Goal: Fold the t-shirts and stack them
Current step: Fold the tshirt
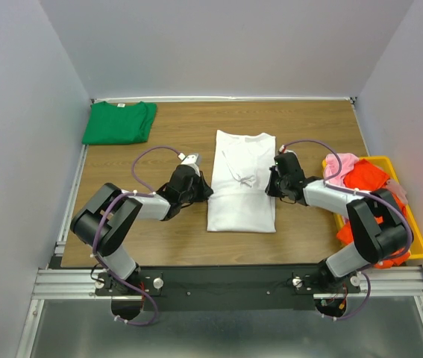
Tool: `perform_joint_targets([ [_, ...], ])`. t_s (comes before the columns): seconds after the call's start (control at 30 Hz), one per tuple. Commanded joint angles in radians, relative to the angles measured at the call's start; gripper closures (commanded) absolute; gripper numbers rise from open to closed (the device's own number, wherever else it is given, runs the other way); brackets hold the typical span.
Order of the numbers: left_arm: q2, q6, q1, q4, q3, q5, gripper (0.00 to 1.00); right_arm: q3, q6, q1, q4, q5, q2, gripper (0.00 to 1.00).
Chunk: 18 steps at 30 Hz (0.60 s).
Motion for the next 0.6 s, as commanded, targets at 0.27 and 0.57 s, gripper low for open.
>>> perform_joint_targets([
  [0.27,-0.059,0.006,0.006,0.013,0.018,0.034,1.0,-0.039,-0.018,-0.004,-0.025,0.007,-0.125,0.97],
  [0.57,-0.091,0.031,0.004,-0.012,0.047,0.035,1.0,-0.037,-0.031,-0.004,-0.074,0.019,-0.185,0.98],
])
